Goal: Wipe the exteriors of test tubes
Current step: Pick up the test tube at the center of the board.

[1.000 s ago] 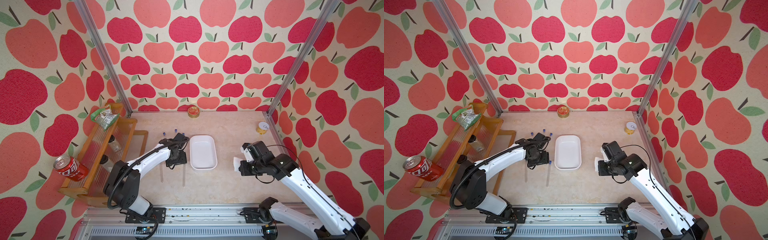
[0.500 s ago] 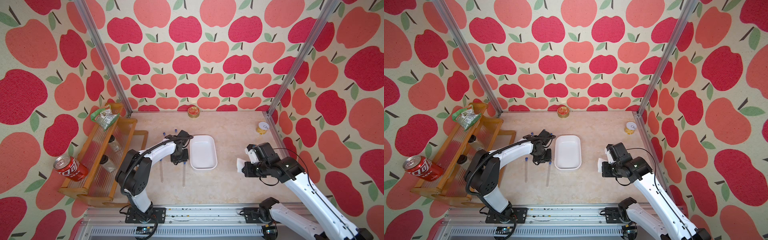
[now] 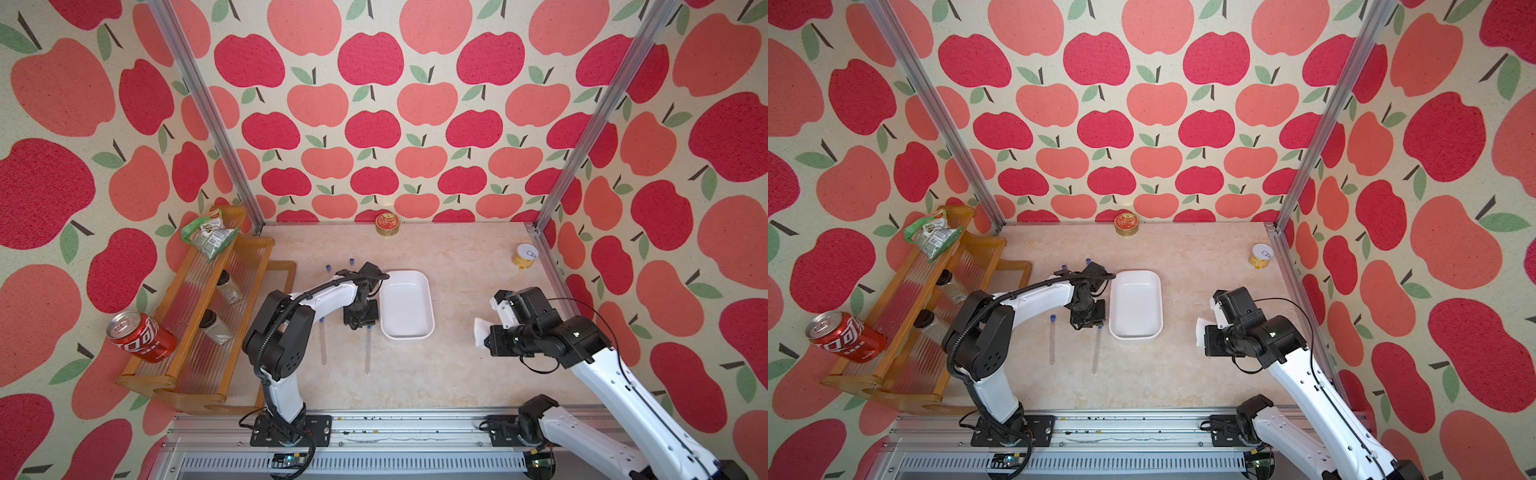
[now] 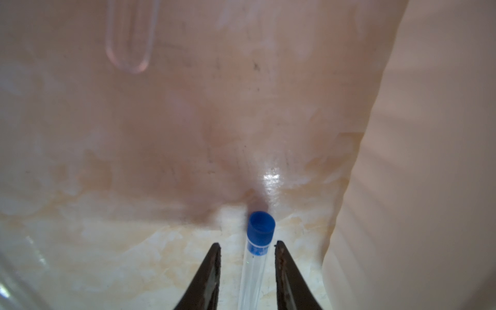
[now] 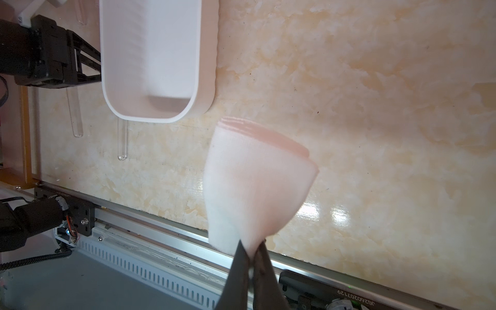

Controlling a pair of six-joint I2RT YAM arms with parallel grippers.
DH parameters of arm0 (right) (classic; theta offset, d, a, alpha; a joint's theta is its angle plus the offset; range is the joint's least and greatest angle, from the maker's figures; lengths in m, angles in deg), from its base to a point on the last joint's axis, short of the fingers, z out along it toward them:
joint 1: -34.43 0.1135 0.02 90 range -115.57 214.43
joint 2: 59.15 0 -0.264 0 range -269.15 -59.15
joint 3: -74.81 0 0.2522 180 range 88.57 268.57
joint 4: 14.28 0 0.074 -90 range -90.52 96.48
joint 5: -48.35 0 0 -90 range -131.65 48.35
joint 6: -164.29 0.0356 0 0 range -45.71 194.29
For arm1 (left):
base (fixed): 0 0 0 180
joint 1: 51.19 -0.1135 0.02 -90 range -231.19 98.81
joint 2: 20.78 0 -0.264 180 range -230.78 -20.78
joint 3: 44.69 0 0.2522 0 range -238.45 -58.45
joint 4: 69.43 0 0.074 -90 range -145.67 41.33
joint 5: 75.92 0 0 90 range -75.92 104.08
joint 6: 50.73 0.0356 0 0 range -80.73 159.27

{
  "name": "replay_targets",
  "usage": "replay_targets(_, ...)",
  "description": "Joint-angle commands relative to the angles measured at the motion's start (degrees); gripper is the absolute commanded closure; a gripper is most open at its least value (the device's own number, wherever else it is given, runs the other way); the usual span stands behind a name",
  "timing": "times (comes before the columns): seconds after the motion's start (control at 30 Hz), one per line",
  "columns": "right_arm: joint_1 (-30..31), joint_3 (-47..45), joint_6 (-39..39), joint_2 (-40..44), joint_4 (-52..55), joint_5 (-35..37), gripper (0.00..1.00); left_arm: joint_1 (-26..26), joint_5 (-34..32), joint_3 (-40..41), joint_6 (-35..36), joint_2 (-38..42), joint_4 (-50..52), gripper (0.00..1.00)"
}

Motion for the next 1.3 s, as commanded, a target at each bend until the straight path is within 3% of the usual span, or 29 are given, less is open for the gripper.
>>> replay_targets(0.0, -0.4, -0.9, -0.4, 0.8, 1.8, -0.4, 1.0, 0.4, 0.0, -1.6, 1.0, -1.4, -0.2, 0.68)
replay_targets(0.87, -1.2, -1.2, -0.7, 2.0, 2.4, -0.3, 1.0, 1.3, -3.8, -3.0, -0.5, -5.9, 3.6, 0.79)
replay_targets(1.27, -1.3, -1.6, -1.0, 1.4, 1.3, -1.8, 1.0, 2.0, -3.7, -2.8, -0.7, -5.3, 4.6, 0.94)
